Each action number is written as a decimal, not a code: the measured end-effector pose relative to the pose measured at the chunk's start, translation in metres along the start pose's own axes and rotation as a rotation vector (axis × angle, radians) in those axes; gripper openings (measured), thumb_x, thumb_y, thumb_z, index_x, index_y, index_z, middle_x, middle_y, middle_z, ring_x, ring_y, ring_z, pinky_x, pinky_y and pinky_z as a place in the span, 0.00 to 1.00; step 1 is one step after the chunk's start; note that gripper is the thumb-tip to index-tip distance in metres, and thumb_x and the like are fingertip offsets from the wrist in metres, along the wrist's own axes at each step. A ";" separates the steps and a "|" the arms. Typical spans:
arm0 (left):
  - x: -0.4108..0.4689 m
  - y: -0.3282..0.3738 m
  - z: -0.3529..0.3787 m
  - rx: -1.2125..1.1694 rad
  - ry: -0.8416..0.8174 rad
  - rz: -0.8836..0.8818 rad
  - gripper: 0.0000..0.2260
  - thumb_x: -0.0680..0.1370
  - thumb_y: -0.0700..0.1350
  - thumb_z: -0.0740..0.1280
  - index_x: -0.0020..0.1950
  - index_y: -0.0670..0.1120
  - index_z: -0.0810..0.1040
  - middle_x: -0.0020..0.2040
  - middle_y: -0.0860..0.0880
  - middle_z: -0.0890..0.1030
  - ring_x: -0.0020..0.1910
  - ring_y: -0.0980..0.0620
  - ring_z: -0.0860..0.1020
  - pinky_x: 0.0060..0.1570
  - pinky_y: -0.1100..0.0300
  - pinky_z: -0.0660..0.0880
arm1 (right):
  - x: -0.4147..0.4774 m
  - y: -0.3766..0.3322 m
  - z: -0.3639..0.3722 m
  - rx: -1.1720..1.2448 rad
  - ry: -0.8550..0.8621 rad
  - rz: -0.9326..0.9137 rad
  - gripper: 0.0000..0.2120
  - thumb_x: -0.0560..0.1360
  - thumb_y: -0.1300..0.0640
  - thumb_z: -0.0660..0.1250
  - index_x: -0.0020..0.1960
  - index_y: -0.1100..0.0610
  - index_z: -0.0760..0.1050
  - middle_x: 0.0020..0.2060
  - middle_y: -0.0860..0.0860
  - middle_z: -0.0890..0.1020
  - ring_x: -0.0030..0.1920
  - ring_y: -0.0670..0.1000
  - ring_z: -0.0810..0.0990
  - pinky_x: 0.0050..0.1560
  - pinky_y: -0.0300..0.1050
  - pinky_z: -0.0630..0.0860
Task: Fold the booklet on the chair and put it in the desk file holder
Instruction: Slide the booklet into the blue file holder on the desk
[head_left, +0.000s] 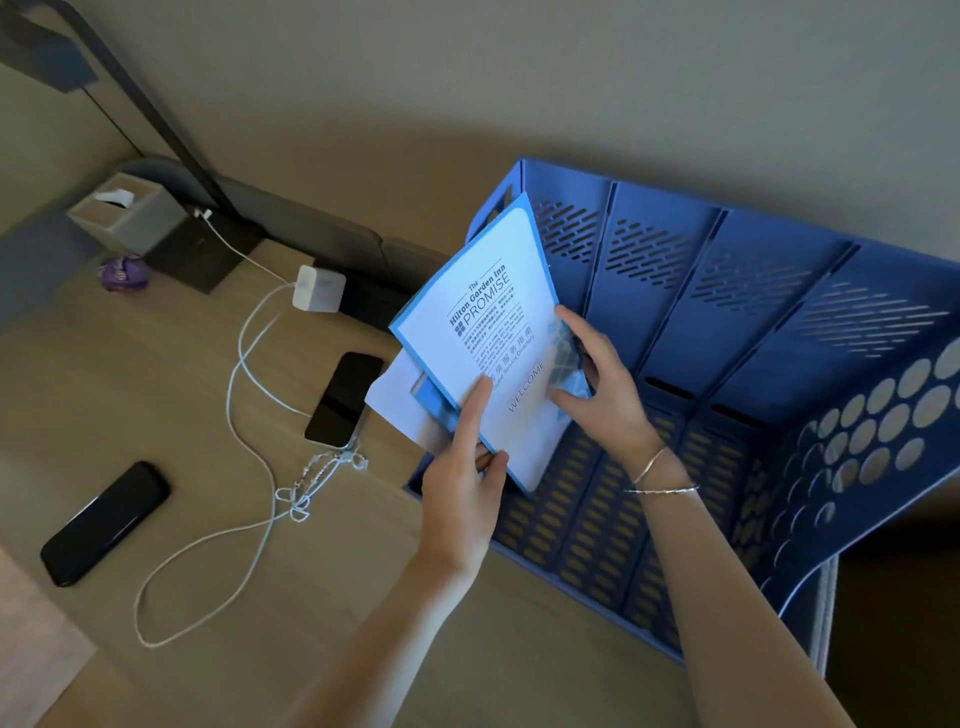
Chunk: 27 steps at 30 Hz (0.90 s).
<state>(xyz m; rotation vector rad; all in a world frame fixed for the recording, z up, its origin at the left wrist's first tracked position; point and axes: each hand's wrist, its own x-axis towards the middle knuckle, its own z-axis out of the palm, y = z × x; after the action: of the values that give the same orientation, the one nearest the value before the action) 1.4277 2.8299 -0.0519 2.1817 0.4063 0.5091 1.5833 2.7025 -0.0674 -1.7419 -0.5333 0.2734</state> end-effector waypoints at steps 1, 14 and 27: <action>0.001 0.000 0.000 0.013 -0.008 -0.009 0.37 0.74 0.33 0.70 0.75 0.61 0.61 0.26 0.58 0.63 0.27 0.60 0.71 0.36 0.74 0.71 | 0.000 0.001 0.000 -0.009 -0.003 0.004 0.43 0.69 0.73 0.70 0.75 0.41 0.64 0.67 0.46 0.72 0.70 0.44 0.70 0.72 0.48 0.68; -0.001 0.003 0.008 0.059 -0.048 -0.063 0.38 0.75 0.35 0.70 0.75 0.62 0.57 0.36 0.52 0.80 0.36 0.57 0.81 0.43 0.67 0.77 | -0.002 0.008 0.002 -0.119 0.020 0.018 0.45 0.69 0.72 0.70 0.75 0.38 0.62 0.68 0.33 0.69 0.69 0.36 0.67 0.71 0.43 0.68; -0.002 0.006 0.007 0.042 -0.039 -0.037 0.34 0.77 0.37 0.69 0.75 0.60 0.57 0.55 0.47 0.83 0.47 0.53 0.83 0.49 0.61 0.79 | -0.004 0.006 0.004 -0.161 0.001 0.031 0.42 0.69 0.71 0.71 0.76 0.42 0.62 0.65 0.48 0.71 0.64 0.30 0.66 0.69 0.36 0.66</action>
<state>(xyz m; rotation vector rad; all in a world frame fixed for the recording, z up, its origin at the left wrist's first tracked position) 1.4303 2.8211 -0.0519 2.2173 0.4386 0.4404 1.5793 2.7031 -0.0744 -1.9072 -0.5399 0.2569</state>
